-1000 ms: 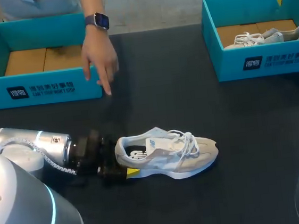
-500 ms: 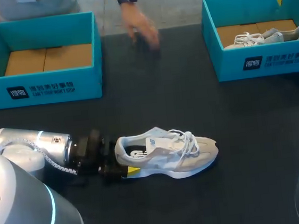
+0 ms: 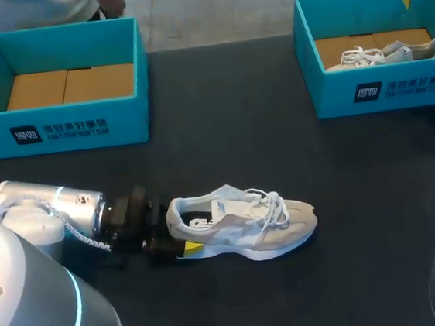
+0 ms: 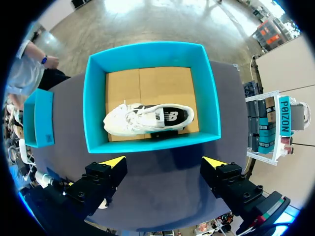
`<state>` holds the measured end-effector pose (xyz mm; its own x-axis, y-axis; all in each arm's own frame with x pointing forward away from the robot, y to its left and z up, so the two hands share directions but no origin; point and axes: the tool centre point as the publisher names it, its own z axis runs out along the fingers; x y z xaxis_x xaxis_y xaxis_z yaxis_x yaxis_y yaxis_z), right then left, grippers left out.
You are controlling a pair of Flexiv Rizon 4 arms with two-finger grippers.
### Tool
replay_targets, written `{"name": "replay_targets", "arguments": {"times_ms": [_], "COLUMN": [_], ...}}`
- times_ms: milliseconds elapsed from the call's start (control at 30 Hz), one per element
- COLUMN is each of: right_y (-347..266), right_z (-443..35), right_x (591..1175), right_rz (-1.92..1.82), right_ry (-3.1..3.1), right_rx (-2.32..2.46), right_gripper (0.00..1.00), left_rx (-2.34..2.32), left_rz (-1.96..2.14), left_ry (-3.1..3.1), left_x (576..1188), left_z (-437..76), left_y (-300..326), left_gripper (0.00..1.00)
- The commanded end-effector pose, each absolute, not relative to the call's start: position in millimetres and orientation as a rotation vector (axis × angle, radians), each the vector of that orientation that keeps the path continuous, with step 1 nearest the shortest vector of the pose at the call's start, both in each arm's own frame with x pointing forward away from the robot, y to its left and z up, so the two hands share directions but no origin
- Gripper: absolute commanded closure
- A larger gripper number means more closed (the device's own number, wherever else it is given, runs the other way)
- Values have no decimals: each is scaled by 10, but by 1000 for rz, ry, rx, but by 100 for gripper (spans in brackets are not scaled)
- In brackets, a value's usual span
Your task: Take the shoe out of the shoebox, open the shoe tongue, remove and reinsert the insole, then place the shoe into the shoebox
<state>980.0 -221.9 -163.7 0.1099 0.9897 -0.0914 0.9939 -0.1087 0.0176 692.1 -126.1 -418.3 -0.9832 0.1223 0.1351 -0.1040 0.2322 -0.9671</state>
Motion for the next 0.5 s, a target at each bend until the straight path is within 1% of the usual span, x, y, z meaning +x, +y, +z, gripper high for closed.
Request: {"name": "replay_targets", "arguments": {"times_ms": [33, 267, 500], "right_y": [-2242, -2163, -1933], "right_z": [-1563, -1433, -1284], "right_x": [9853, 9904, 9867], "right_rz": [-102, -82, -56], "right_ry": [2056, 2053, 1998], "right_rx": [2248, 2246, 2258], "right_gripper": [0, 0, 0], "left_rx": [-16, -16, -16], "left_rz": [1840, 1840, 1840], "left_ry": [-2317, -2317, -2317], "left_x": [6934, 6934, 6934], "left_z": [-4212, -4212, -4212], "left_y": [-1257, -1257, -1257], "left_gripper": [100, 100, 100]}}
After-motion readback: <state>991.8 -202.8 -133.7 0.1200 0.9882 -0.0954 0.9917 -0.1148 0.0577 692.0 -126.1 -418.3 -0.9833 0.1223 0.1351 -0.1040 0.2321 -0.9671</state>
